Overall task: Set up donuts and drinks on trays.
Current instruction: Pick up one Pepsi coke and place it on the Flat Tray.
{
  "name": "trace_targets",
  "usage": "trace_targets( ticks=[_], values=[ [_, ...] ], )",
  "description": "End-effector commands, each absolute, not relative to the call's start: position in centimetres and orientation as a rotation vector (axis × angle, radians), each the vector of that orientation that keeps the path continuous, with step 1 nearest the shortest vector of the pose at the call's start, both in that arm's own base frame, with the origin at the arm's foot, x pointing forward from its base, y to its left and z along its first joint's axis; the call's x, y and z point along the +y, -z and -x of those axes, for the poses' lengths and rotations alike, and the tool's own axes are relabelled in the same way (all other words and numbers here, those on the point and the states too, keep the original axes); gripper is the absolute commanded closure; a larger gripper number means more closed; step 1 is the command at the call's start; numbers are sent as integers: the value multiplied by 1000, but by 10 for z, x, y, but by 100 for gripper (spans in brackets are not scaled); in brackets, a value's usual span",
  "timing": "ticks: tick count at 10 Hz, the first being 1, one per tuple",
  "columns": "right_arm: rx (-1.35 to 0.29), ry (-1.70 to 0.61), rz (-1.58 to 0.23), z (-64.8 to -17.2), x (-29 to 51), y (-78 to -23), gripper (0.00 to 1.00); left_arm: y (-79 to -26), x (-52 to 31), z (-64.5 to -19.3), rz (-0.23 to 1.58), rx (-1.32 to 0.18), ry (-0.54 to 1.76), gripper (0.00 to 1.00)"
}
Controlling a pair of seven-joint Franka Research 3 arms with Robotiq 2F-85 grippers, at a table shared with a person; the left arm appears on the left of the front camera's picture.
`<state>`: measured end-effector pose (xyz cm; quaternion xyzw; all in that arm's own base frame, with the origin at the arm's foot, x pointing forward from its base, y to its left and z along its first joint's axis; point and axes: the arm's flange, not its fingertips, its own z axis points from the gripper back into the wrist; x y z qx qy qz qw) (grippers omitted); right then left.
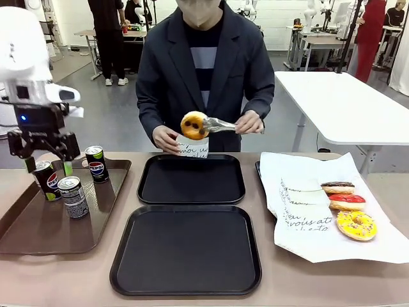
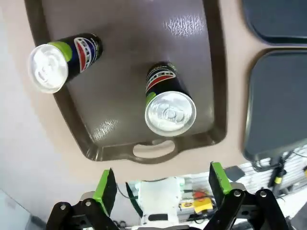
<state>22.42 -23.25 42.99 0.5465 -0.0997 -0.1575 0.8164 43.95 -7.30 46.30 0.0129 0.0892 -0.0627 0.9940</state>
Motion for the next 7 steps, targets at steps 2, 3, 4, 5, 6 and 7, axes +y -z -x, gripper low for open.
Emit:
trace_targets(
  ticks=[2, 3, 4, 5, 6, 7],
  values=[
    [-239, 330, -1190, -225, -231, -430, 0, -439, -76, -420, -22, 8, 115, 0],
    [-239, 330, -1190, -225, -231, -430, 0, -448, -80, -436, -39, 151, 136, 0],
    [-239, 330, -1190, -225, -231, -430, 0, -448, -80, -436, -39, 151, 136, 0],
    [-239, 330, -1190, -225, -231, -430, 0, -448, -80, -436, -39, 151, 136, 0],
    [-239, 330, -1190, -225, -231, -430, 0, -448, -80, -436, -39, 151, 136, 0],
    [-239, 330, -1190, -225, -231, -430, 0, -448, -80, -436, -39, 151, 136, 0]
  ],
)
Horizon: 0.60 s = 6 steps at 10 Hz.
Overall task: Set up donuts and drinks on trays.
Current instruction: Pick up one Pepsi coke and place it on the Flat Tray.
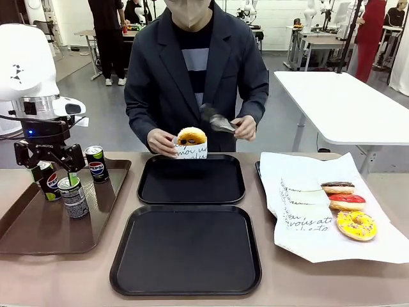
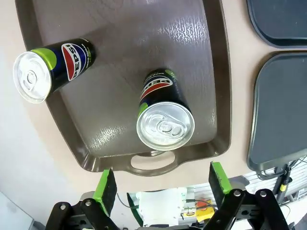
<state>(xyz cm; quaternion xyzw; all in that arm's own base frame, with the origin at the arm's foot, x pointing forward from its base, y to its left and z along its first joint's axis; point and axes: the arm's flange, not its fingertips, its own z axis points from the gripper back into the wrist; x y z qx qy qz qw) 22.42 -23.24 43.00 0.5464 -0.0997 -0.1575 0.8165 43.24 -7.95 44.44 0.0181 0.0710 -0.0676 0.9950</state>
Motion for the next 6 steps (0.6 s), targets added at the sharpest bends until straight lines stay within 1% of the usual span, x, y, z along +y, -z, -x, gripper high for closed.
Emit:
trace_targets(
  ticks=[1, 2, 3, 5, 6],
  values=[
    [-239, 330, -1190, -225, -231, -430, 0, -443, -80, -432, -36, 137, 136, 0],
    [-239, 330, -1190, -225, -231, -430, 0, -425, -88, -429, -34, 104, 158, 0],
    [-239, 330, -1190, -225, -231, -430, 0, -418, -93, -429, -43, 75, 158, 0],
    [-239, 330, -1190, -225, -231, -430, 0, -416, -100, -428, -70, 1, 138, 0],
    [-239, 330, -1190, -225, -231, -430, 0, -413, -100, -429, -83, -11, 129, 0]
  ],
)
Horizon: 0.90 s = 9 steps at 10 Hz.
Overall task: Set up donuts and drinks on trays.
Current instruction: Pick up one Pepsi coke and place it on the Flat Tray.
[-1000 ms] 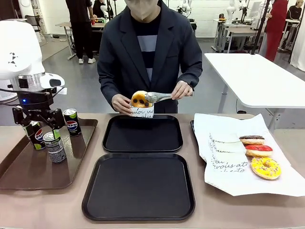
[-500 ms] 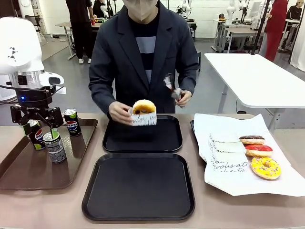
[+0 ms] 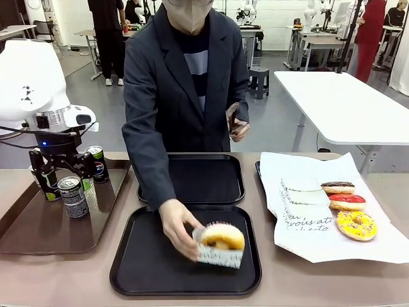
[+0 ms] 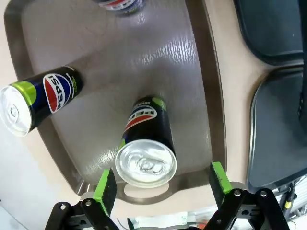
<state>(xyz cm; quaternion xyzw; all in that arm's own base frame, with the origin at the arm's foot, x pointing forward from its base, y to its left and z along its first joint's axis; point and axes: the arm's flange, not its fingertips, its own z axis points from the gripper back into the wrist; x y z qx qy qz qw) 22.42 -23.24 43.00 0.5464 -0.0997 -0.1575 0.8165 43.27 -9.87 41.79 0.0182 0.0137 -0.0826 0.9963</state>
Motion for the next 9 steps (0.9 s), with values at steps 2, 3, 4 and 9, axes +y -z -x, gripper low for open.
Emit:
trace_targets(
  ticks=[2, 3, 4, 9],
  values=[
    [-239, 330, -1190, -225, -231, -430, 0, -406, -99, -433, -112, -39, 108, 0],
    [-239, 330, -1190, -225, -231, -430, 0, -402, -99, -434, -116, -55, 99, 0],
    [-239, 330, -1190, -225, -231, -430, 0, -398, -96, -435, -113, -62, 84, 0],
    [-239, 330, -1190, -225, -231, -430, 0, -391, -83, -439, -17, -93, 43, 0]
  ],
)
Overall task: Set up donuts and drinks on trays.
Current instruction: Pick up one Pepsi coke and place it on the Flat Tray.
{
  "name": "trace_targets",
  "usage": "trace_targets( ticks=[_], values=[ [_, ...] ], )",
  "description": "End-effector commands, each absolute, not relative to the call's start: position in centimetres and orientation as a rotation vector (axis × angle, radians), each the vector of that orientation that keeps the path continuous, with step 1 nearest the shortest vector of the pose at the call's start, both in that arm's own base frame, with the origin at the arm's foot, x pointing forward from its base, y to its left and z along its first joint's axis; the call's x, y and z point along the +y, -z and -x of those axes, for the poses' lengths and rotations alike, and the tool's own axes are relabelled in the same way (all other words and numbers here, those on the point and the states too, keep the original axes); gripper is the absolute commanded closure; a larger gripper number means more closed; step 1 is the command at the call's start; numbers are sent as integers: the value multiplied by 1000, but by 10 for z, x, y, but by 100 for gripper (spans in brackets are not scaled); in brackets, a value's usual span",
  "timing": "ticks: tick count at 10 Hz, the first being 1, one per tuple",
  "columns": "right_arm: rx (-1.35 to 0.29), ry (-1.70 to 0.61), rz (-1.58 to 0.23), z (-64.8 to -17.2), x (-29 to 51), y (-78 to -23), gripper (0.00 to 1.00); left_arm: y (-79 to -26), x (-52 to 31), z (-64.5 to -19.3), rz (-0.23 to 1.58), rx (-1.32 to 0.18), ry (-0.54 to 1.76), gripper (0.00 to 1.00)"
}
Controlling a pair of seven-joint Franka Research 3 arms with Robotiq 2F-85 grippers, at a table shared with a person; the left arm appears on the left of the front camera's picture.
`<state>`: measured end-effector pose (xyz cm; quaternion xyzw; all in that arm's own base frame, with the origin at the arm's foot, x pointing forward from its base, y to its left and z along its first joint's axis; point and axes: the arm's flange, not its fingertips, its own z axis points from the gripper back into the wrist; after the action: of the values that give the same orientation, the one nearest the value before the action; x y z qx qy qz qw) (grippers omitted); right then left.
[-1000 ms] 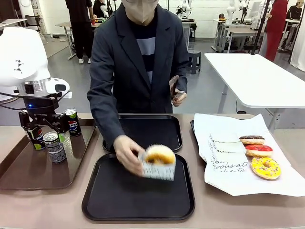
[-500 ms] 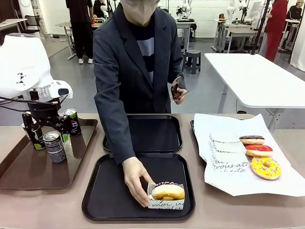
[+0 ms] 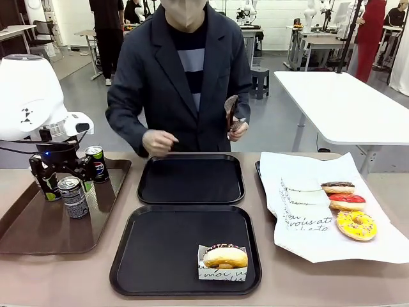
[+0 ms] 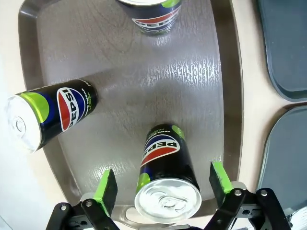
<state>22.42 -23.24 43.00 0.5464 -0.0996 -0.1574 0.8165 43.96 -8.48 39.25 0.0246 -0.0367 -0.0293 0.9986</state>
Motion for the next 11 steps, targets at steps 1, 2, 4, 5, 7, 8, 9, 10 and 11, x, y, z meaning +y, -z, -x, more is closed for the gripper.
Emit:
trace_targets(
  ticks=[1, 2, 4, 5, 7, 8, 9, 10, 11],
  values=[
    [-239, 330, -1190, -225, -231, -430, 0, -392, -82, -438, -21, -89, 44, 56],
    [-239, 330, -1190, -225, -231, -430, 0, -393, -82, -438, -16, -87, 36, 57],
    [-239, 330, -1190, -225, -231, -430, 0, -395, -81, -438, -12, -85, 32, 100],
    [-239, 330, -1190, -225, -231, -430, 0, -395, -81, -440, -4, -51, 20, 100],
    [-239, 330, -1190, -225, -231, -430, 0, -398, -81, -442, 4, -23, 5, 91],
    [-239, 330, -1190, -225, -231, -430, 0, -412, -84, -442, 10, 14, 3, 100],
    [-239, 330, -1190, -225, -231, -430, 0, -433, -89, -436, 22, 17, 14, 100],
    [-239, 330, -1190, -225, -231, -430, 0, -464, -96, -425, 19, -7, 45, 100],
    [-239, 330, -1190, -225, -231, -430, 0, -491, -102, -411, -6, -33, 56, 100]
  ],
)
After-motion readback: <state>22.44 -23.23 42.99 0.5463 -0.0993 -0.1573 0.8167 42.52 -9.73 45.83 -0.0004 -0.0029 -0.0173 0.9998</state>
